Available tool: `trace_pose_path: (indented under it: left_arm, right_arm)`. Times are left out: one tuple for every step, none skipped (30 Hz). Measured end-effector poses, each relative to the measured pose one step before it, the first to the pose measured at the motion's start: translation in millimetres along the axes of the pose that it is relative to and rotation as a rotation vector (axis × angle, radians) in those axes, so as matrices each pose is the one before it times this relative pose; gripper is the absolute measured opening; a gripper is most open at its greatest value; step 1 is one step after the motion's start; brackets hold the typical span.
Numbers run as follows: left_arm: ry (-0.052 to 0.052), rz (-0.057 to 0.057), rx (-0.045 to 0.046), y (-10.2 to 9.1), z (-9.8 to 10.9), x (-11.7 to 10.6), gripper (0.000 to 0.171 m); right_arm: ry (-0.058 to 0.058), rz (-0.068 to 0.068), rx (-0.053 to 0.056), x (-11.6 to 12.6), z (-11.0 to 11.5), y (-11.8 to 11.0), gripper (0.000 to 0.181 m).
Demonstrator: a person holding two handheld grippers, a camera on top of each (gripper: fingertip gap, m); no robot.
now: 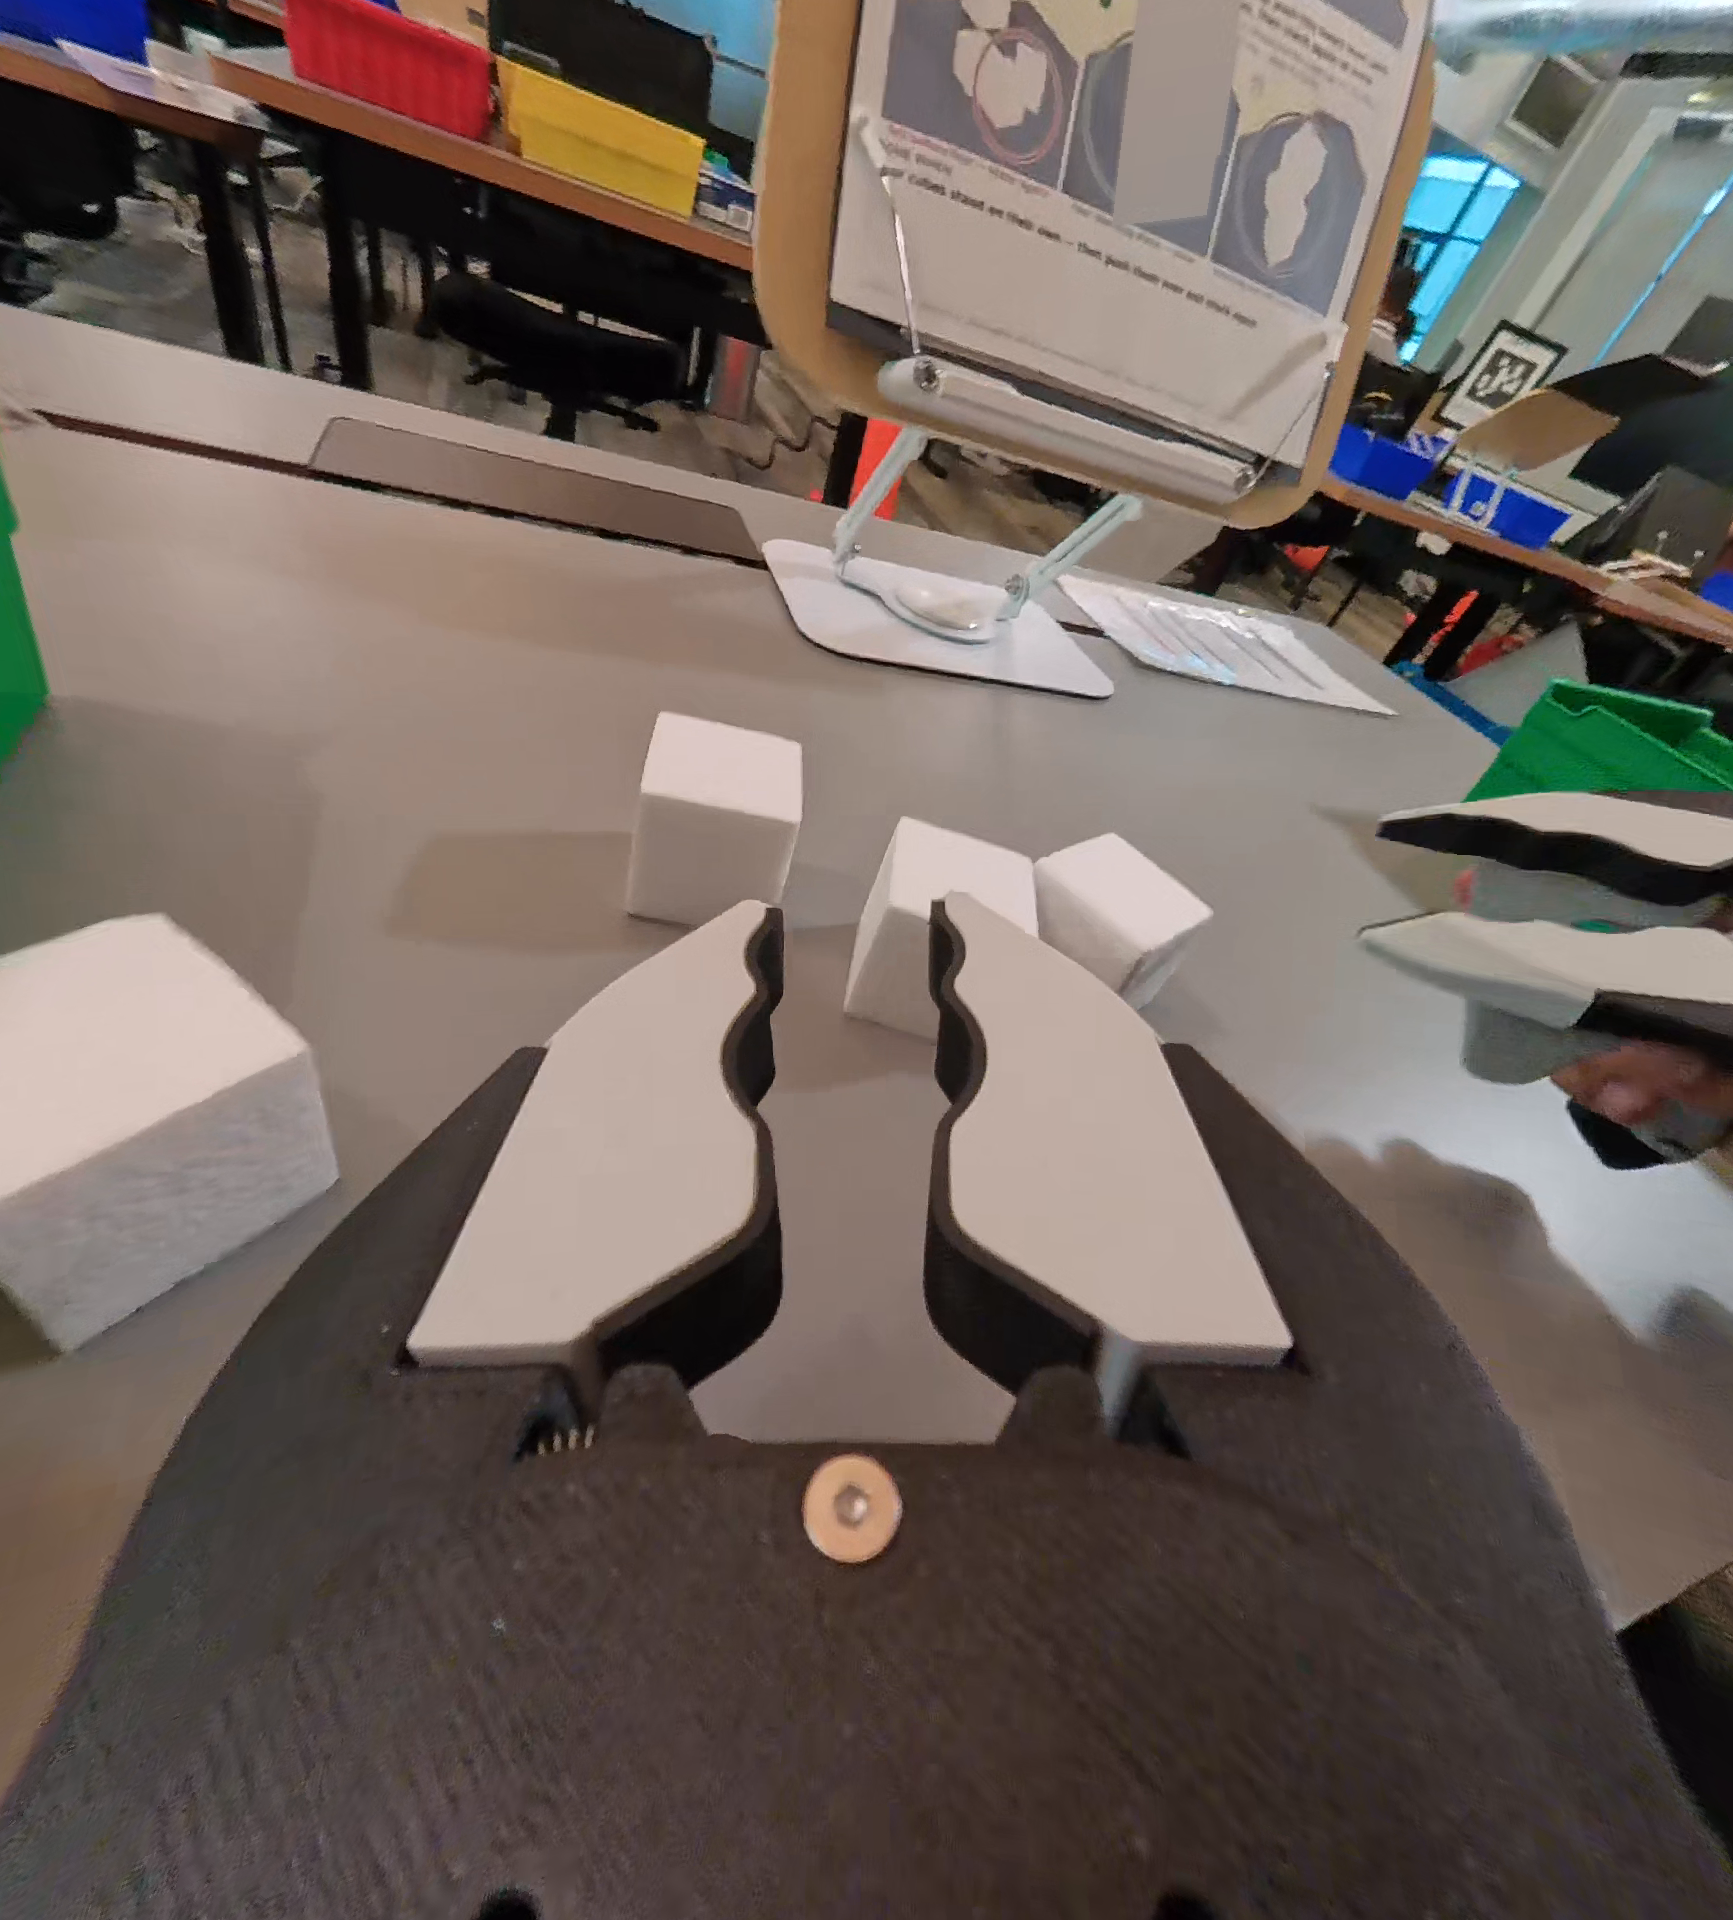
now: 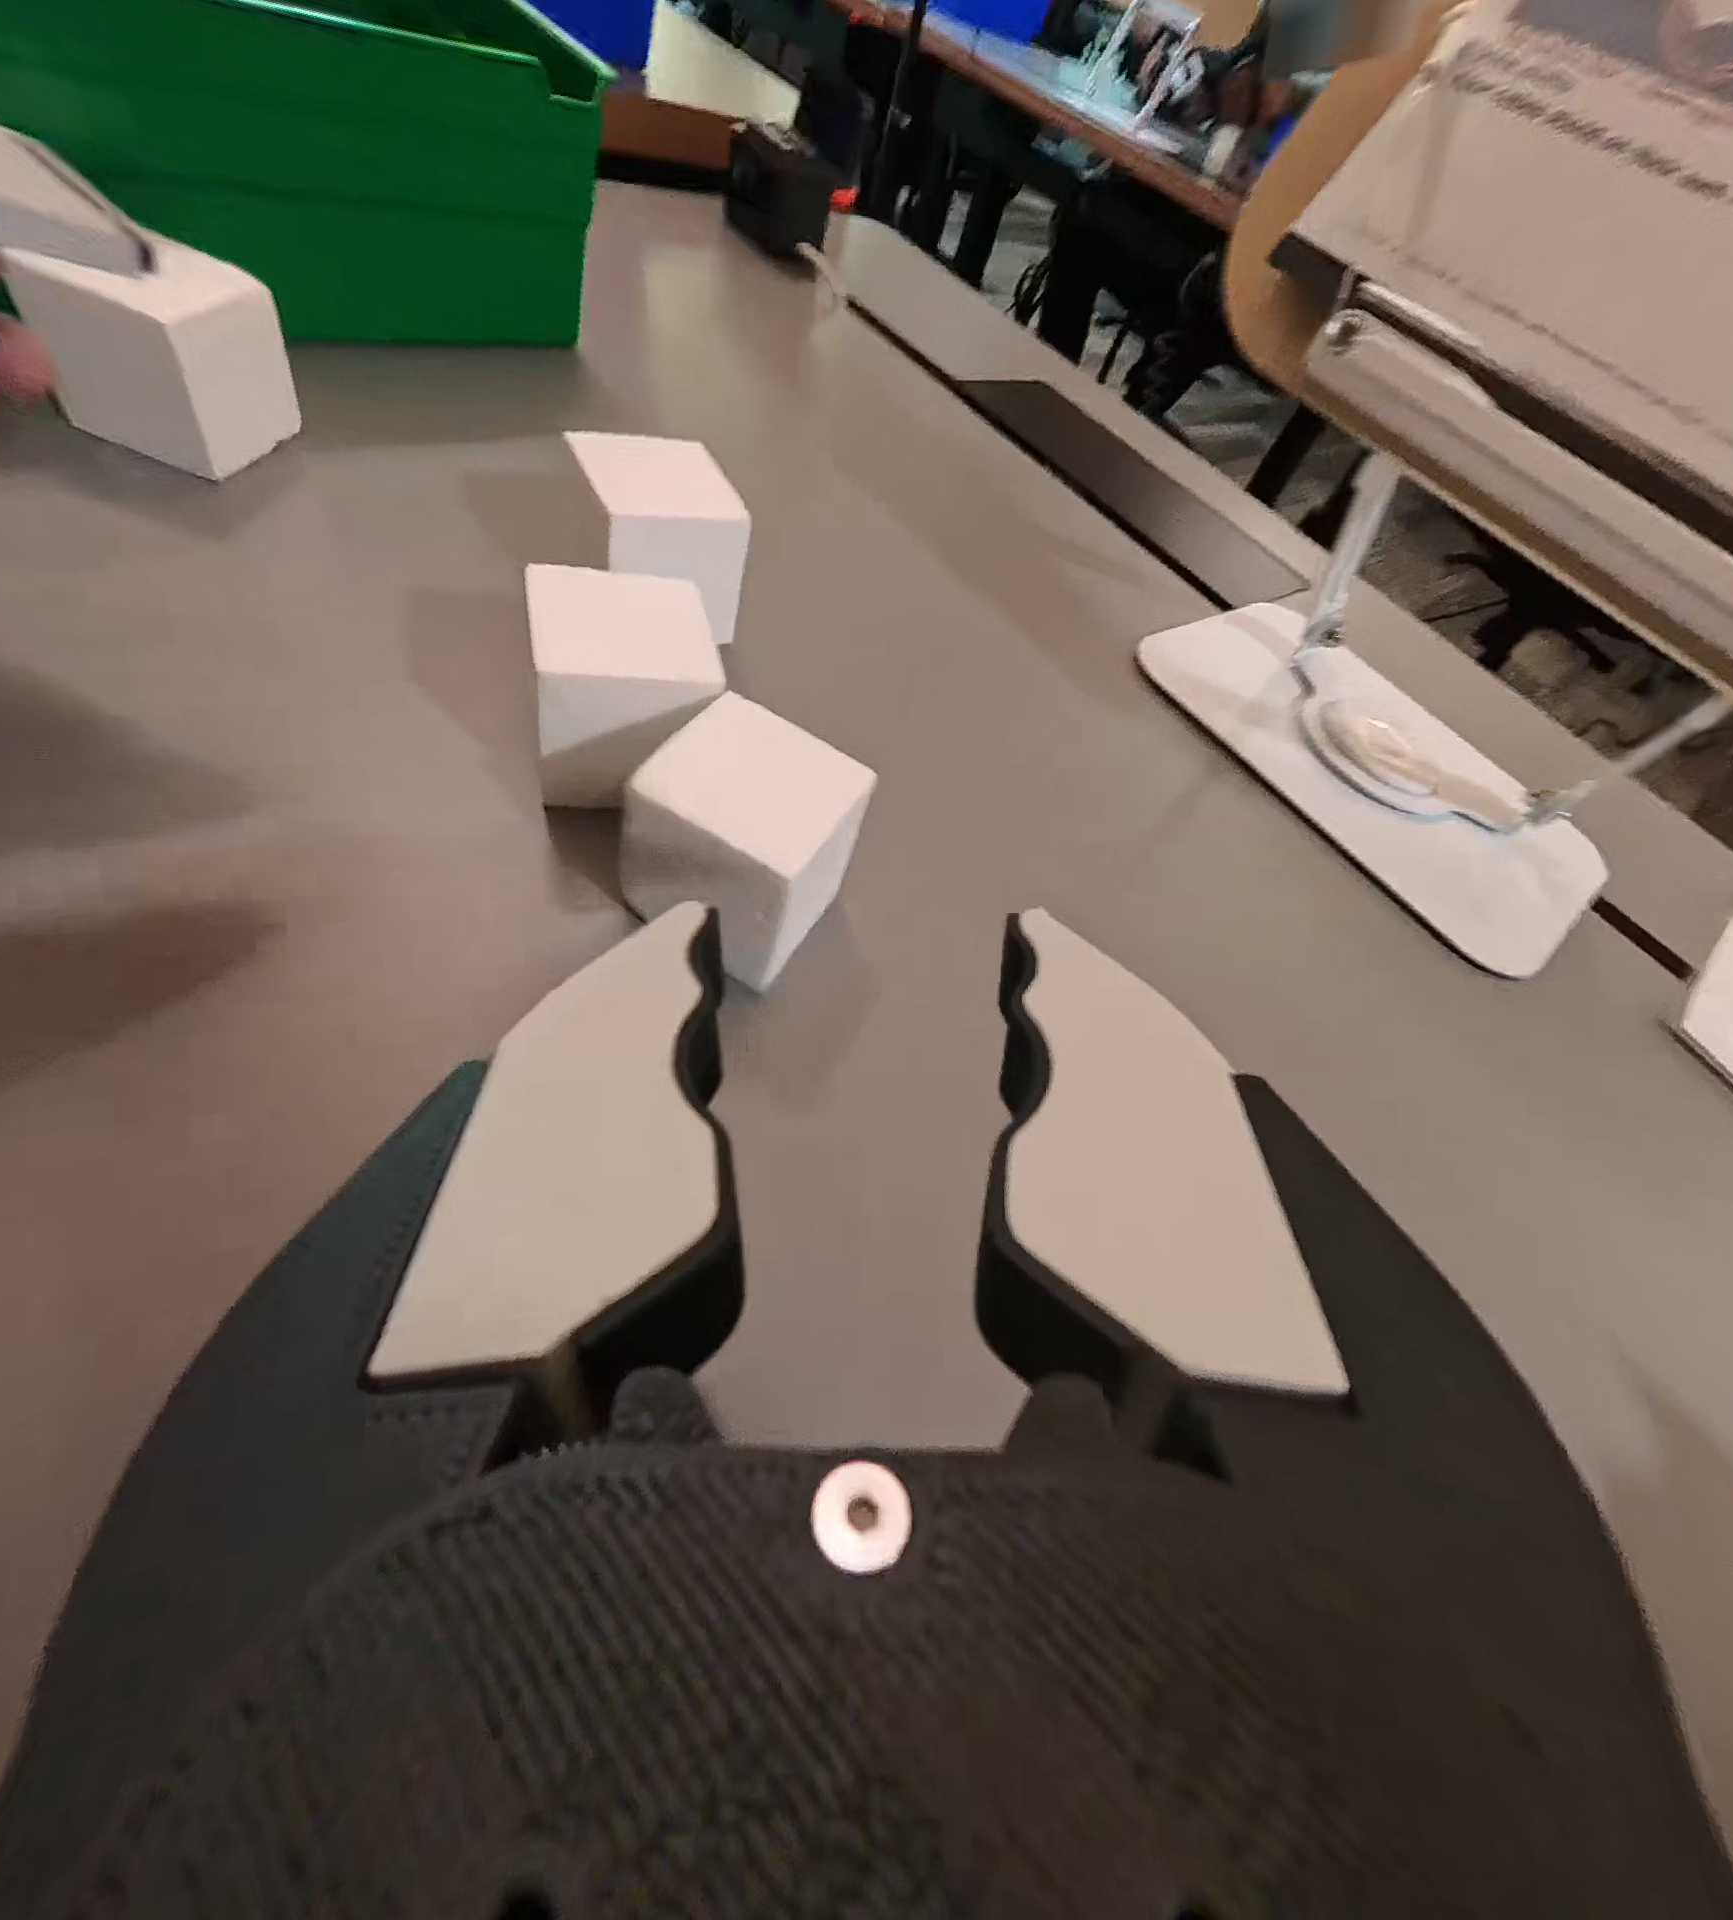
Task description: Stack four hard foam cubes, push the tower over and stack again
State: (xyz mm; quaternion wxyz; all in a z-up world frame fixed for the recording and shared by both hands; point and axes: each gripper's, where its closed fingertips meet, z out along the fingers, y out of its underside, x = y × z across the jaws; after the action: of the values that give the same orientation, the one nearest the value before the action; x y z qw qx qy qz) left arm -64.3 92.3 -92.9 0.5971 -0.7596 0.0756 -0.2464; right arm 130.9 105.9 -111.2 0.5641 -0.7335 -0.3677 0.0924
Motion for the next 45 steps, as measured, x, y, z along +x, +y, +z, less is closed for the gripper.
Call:
trace_pose_path:
  left_arm:
    - [0.0180, 0.0126, 0.00288, -3.94, 5.55, 2.54, 0.028]
    - [0.0182, 0.0272, 0.00539, -3.41, 5.95, 2.63, 0.030]
    - [0.0083, 0.0399, 0.00217, -1.48, 5.74, 1.06, 0.030]
    - [-0.0095, 0.0406, -0.00014, -0.92, 5.72, -1.78, 0.030]
    - [-0.0145, 0.0273, -0.00273, -1.45, 4.66, -2.63, 0.031]
    - [0.0001, 0.0176, -0.00069, -2.37, 3.20, -0.58, 0.032]
    - [0.0043, 0.0154, 0.00606, -2.80, 1.58, 0.30, 0.032]
    - [-0.0069, 0.0109, 0.01132, -2.48, 0.43, -1.09, 0.032]
    - [-0.0066, 0.0046, 0.01087, -1.66, -0.35, -1.02, 0.031]
    - [0.0007, 0.0016, 0.00680, -0.17, -0.24, 0.11, 0.029]
    - [0.0019, 0.0023, -0.00350, 1.73, 0.13, 0.17, 0.029]
    - [-0.0029, 0.0050, -0.01313, 3.27, 0.56, -0.34, 0.028]
    - [-0.0049, 0.0073, -0.01380, 3.06, 0.64, -0.24, 0.028]
    - [-0.0035, 0.0082, -0.00653, 1.40, 0.54, 0.24, 0.028]
    - [-0.0043, 0.0062, -0.00084, 0.14, 0.37, 0.47, 0.028]
    - [-0.0053, 0.0040, 0.00224, -0.78, 0.00, 0.45, 0.028]
    - [-0.0087, 0.0016, 0.00546, -1.37, -0.12, 0.01, 0.027]
    - [-0.0184, -0.0041, 0.01196, -2.58, -0.10, -1.32, 0.026]
    - [-0.0277, -0.0119, 0.02221, -4.41, 0.17, -2.72, 0.024]
    - [-0.0248, -0.0195, 0.01898, -3.83, 0.68, -2.33, 0.023]
    - [-0.0148, -0.0266, 0.00646, -1.68, 1.28, -0.68, 0.022]
    - [-0.0097, -0.0380, -0.00303, 0.21, 1.32, 0.43, 0.023]
    - [-0.0020, -0.0498, -0.00307, 1.16, 1.21, 2.45, 0.023]
    - [0.0102, -0.0505, 0.00004, 1.57, 1.51, 5.04, 0.024]
    - [0.0139, -0.0365, 0.00147, 1.95, 2.17, 6.28, 0.024]
    - [0.0105, -0.0112, 0.00161, 1.96, 2.97, 6.32, 0.024]
    - [0.0079, 0.0173, 0.00090, 1.66, 3.96, 6.16, 0.023]
    - [0.0070, 0.0400, -0.00334, 1.22, 4.65, 6.11, 0.023]
    - [0.0025, 0.0481, -0.00256, 0.12, 4.16, 5.12, 0.021]
    - [0.0000, 0.0384, 0.00683, -1.63, 2.92, 4.37, 0.019]
    - [0.0120, 0.0205, 0.00981, -2.28, 1.67, 5.30, 0.017]
    - [0.0269, 0.0052, 0.00209, -1.10, 0.85, 6.29, 0.017]
    - [0.0299, -0.0028, -0.00905, 0.69, 0.71, 5.77, 0.017]
    - [0.0171, -0.0069, -0.01263, 1.60, 0.19, 3.15, 0.018]
    - [0.0070, -0.0091, -0.00674, 1.04, -0.13, 0.89, 0.017]
    - [0.0083, -0.0085, -0.00576, 0.82, -0.37, 0.27, 0.017]
    - [0.0080, -0.0070, -0.00705, 0.72, -0.61, -0.24, 0.018]
    - [0.0052, -0.0039, -0.00492, 0.50, -0.98, -1.34, 0.018]
    - [0.0063, 0.0010, -0.00586, 0.80, -1.53, -1.40, 0.018]
    - [0.0052, 0.0064, -0.01097, 1.69, -2.11, -1.95, 0.019]
    - [-0.0019, 0.0090, -0.00792, 1.42, -2.70, -3.04, 0.019]
    - [-0.0040, 0.0102, -0.00584, 1.07, -3.28, -3.40, 0.019]
    - [-0.0061, 0.0091, -0.00451, 0.47, -3.57, -3.69, 0.019]
    - [-0.0085, 0.0060, 0.00122, -0.52, -3.85, -4.29, 0.019]
    - [-0.0070, 0.0032, 0.00201, -0.53, -3.77, -4.17, 0.019]
  right_arm:
    - [-0.0302, 0.0107, -0.0029, -5.84, 5.33, -6.98, 0.061]
    - [-0.0376, 0.0248, 0.0037, -6.79, 5.34, -8.81, 0.070]
    - [-0.0299, 0.0342, -0.0020, -5.61, 5.97, -7.36, 0.074]
    - [-0.0180, 0.0341, -0.0084, -4.12, 6.63, -4.57, 0.076]
    - [-0.0058, 0.0279, -0.0146, -2.37, 6.81, -2.03, 0.079]
    - [0.0090, 0.0186, -0.0229, -0.60, 6.73, 0.24, 0.081]
    - [0.0201, 0.0034, -0.0281, 0.20, 6.01, 2.11, 0.083]
    - [0.0341, -0.0127, -0.0247, 1.61, 5.33, 3.41, 0.084]
    - [0.0526, -0.0187, -0.0273, 3.87, 5.07, 5.84, 0.083]
    - [0.0400, -0.0115, -0.0369, 1.77, 5.13, 8.41, 0.083]
    - [0.0138, 0.0080, -0.0403, -1.83, 5.58, 8.30, 0.085]
    - [-0.0060, 0.0197, -0.0265, -4.49, 6.03, 5.26, 0.085]
    - [-0.0275, 0.0236, -0.0146, -6.59, 5.44, 2.00, 0.084]
    - [-0.0081, 0.0135, -0.0190, -2.54, 4.98, 1.23, 0.083]
    - [0.0172, -0.0040, -0.0234, 2.34, 4.03, 1.92, 0.080]
    - [0.0223, -0.0100, -0.0141, 4.44, 2.30, 1.83, 0.072]
    - [0.0113, -0.0058, 0.0081, 4.13, -0.67, 0.52, 0.061]
    - [-0.0021, -0.0027, 0.0089, 3.79, -3.25, 1.29, 0.061]
    - [-0.0102, 0.0010, 0.0041, 4.12, -4.64, 1.01, 0.061]
    - [-0.0219, -0.0002, 0.0183, 3.66, -6.50, -1.74, 0.060]
    - [-0.0145, -0.0019, 0.0259, 5.70, -8.07, -3.11, 0.060]
    - [-0.0356, -0.0171, 0.0398, 3.23, -9.29, -4.76, 0.060]
    - [-0.0265, -0.0235, 0.0390, 4.71, -10.03, -3.36, 0.060]
    - [-0.0030, -0.0248, 0.0294, 8.15, -10.43, -0.27, 0.060]
    - [-0.0018, -0.0253, 0.0162, 8.39, -10.29, 3.31, 0.060]
    - [-0.0018, -0.0161, 0.0009, 8.23, -9.70, 6.94, 0.060]
    - [-0.0005, -0.0021, -0.0096, 8.28, -8.88, 9.42, 0.060]
    - [-0.0073, 0.0122, -0.0114, 7.31, -7.75, 10.14, 0.060]
    - [-0.0237, 0.0288, -0.0092, 5.16, -6.02, 9.11, 0.060]
    - [-0.0362, 0.0513, -0.0082, 3.86, -4.72, 6.54, 0.060]
    - [-0.0365, 0.0713, 0.0034, 3.39, -3.57, 2.55, 0.060]
    - [-0.0527, 0.0750, 0.0257, -0.16, -3.11, -2.36, 0.060]
    - [-0.0596, 0.0630, 0.0457, -3.54, -2.41, -5.49, 0.060]
    - [-0.0481, 0.0416, 0.0438, -4.22, -1.40, -5.31, 0.060]
    - [-0.0337, 0.0059, 0.0296, -5.03, 0.01, -3.43, 0.060]
    - [-0.0142, -0.0255, 0.0039, -4.43, 1.92, -0.59, 0.060]
    - [-0.0010, -0.0424, -0.0243, -3.74, 3.80, 2.39, 0.060]
    - [-0.0115, -0.0526, -0.0351, -5.96, 5.49, 3.20, 0.060]
    - [-0.0210, -0.0540, -0.0317, -7.39, 6.65, 2.20, 0.060]
    - [-0.0226, -0.0463, -0.0288, -7.29, 7.21, 1.05, 0.060]
    - [-0.0253, -0.0456, -0.0240, -6.83, 7.19, 0.03, 0.060]
    - [-0.0217, -0.0435, -0.0216, -5.22, 6.78, -0.25, 0.060]
    - [-0.0128, -0.0387, -0.0275, -2.79, 6.02, 1.08, 0.060]
    - [-0.0148, -0.0355, -0.0290, -2.04, 5.17, 2.42, 0.060]
    - [-0.0224, -0.0284, -0.0241, -2.38, 4.35, 2.91, 0.060]
